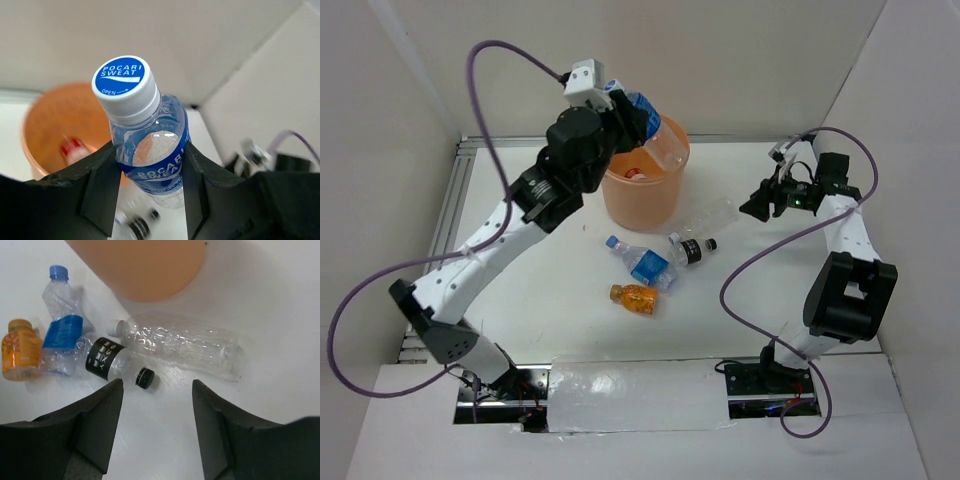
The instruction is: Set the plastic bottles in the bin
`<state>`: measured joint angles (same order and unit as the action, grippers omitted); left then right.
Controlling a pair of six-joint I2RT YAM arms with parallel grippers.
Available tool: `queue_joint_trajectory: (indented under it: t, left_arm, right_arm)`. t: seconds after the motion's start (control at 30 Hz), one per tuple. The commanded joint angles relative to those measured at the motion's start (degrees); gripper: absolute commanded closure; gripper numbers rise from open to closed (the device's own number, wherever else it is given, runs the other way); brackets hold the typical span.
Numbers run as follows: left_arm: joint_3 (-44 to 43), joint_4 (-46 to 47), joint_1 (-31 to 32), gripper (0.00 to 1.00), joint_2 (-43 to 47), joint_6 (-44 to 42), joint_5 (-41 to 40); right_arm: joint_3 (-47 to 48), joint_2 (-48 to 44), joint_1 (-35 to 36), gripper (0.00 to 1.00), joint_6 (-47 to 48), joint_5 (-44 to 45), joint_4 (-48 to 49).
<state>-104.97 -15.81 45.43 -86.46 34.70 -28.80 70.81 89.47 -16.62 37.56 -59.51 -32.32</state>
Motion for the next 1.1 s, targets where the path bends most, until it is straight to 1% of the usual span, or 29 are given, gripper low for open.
queue_joint_trajectory:
  t: [0.0, 0.03, 0.07, 0.1, 0.13, 0.17, 0.2, 0.23, 0.27, 0.3, 0.33, 0.37, 0.4, 0.43, 0.47, 0.5, 0.53, 0.57, 0.67, 0.7, 0.73, 0.77, 0.8, 0.87, 0.9, 0.93, 1.0, 1.03, 1.07]
  left_arm:
    - [-2.51, 14.75, -1.75, 0.99, -7.74, -15.34, -8.89]
    - [-4.96, 15.45, -2.53, 0.97, -9.76, -18.58, -10.74]
    - [-6.03, 15.46, -3.06, 0.97, -11.61, -20.01, -11.80]
    - [-6.04, 16.94, -3.76, 0.95, -14.42, -22.89, -14.77]
    - [-4.30, 18.87, -4.29, 0.92, -14.44, -24.05, -14.80]
    - [-3.06, 22.11, -4.91, 0.87, -15.23, -24.67, -15.93]
    - [-3.05, 21.18, -5.87, 0.83, -15.93, -24.07, -17.24]
    - [-3.57, 19.78, -6.40, 0.80, -17.50, -22.67, -18.56]
    - [-3.05, 19.77, -6.93, 0.75, -17.52, -22.66, -18.58]
    - [-2.44, 18.12, -7.80, 0.62, -18.04, -21.70, -18.05]
    - [-2.43, 18.10, -7.81, 0.53, -18.05, -21.69, -18.05]
    - [-1.91, 17.58, -8.51, 0.42, -18.05, -20.99, -17.01]
    - [-1.39, 17.57, -8.52, 0.30, -18.05, -20.38, -16.12]
    - [-1.38, 15.40, -9.30, 0.22, -18.05, -19.85, -13.33]
    - [-1.38, 14.68, -9.31, 0.13, -18.05, -19.06, -12.61]
    - [-1.99, 14.06, -9.31, 0.00, -18.05, -19.05, -11.82]
    - [-1.99, 13.19, -9.31, 0.00, -17.44, -19.05, -10.68]
    - [-2.52, 11.26, -9.31, 0.00, -16.91, -19.05, -9.88]
    - [-2.00, 7.13, -5.89, 0.00, -12.96, -19.05, -11.01]
    - [0.62, 4.15, -4.83, 0.00, -11.30, -19.58, -11.02]
    - [2.82, 2.91, -2.47, 0.00, -6.93, -19.58, -12.76]
    - [5.62, 1.68, -1.41, 0.00, -4.19, -17.14, -12.78]
    - [12.09, -0.86, -0.61, 0.00, -1.29, -15.47, -11.82]
    - [19.15, -3.25, 1.49, 0.00, 4.77, -9.94, -8.75]
    - [22.67, -4.22, 2.03, 0.00, 10.55, -3.56, -7.25]
    - [30.10, -4.75, 2.55, 0.01, 13.30, -0.80, -5.67]
    - [36.82, -5.80, 5.19, 0.01, 17.88, 5.95, -2.95]
    - [42.60, -5.81, 6.15, 0.00, 21.29, 7.74, -2.93]
    - [45.18, -5.81, 7.03, 0.00, 22.63, 9.06, -1.89]
  right_arm:
    - [0.56, -2.02, -0.43, 0.34, 9.54, -3.42, -5.48]
    - [0.56, -2.54, -0.43, 0.30, 10.77, -4.21, -5.48]
    - [0.04, -2.55, -0.43, 0.25, 13.48, -5.87, -6.78]
    - [0.03, -2.55, -0.43, 0.14, 24.81, -6.93, -12.28]
    - [0.03, -2.55, -0.43, 0.09, 31.80, -7.90, -15.90]
    - [0.03, -2.55, -0.43, 0.06, 38.83, -8.69, -19.33]
    - [-0.57, -2.55, 0.62, 0.06, 46.91, -8.70, -27.54]
    - [-1.36, -1.16, 2.89, 0.05, 59.87, -7.22, -30.15]
    - [-1.89, -0.53, 4.13, 0.05, 62.43, -4.59, -30.87]
    - [-3.03, 0.52, 6.84, 0.05, 64.37, -1.96, -30.09]
    - [-3.74, 0.53, 6.87, 0.05, 64.39, -1.93, -29.04]
    - [-4.44, 1.05, 9.82, 0.05, 64.39, -0.54, -27.47]
    - [-5.06, 1.06, 11.25, 0.05, 64.39, 2.00, -25.80]
    - [-5.67, 1.58, 12.57, 0.05, 64.39, 3.07, -22.39]
    - [-6.20, 1.58, 15.02, 0.05, 64.39, 3.78, -20.70]
    - [-6.21, 2.11, 16.17, 0.05, 63.87, 4.83, -19.12]
    - [-6.21, 2.11, 17.23, 0.05, 63.86, 5.45, -17.01]
    - [-5.68, 4.11, 18.11, 0.05, 63.26, 6.06, -16.99]
    - [-3.93, 7.28, 21.10, 0.05, 63.25, 8.35, -16.30]
    - [-3.92, 7.82, 22.32, 0.05, 63.25, 9.57, -15.77]
    - [-3.92, 8.69, 22.86, 0.05, 63.25, 10.11, -15.06]
    - [-3.92, 8.70, 22.86, 0.05, 63.25, 10.63, -15.06]
    - [-3.92, 9.66, 24.34, 0.06, 63.25, 11.42, -14.45]
    - [-4.70, 11.15, 25.49, 0.07, 62.73, 12.91, -13.22]
    - [-5.93, 11.16, 26.28, 0.09, 62.11, 13.97, -11.91]
    - [-6.73, 11.69, 27.60, 0.09, 60.71, 15.98, -9.98]
    - [-8.65, 12.21, 28.74, 0.10, 57.65, 17.75, -4.46]
    - [-8.67, 12.22, 29.45, 0.10, 56.32, 19.76, -2.68]
    - [-9.28, 13.09, 29.45, 0.10, 55.61, 19.78, -1.71]
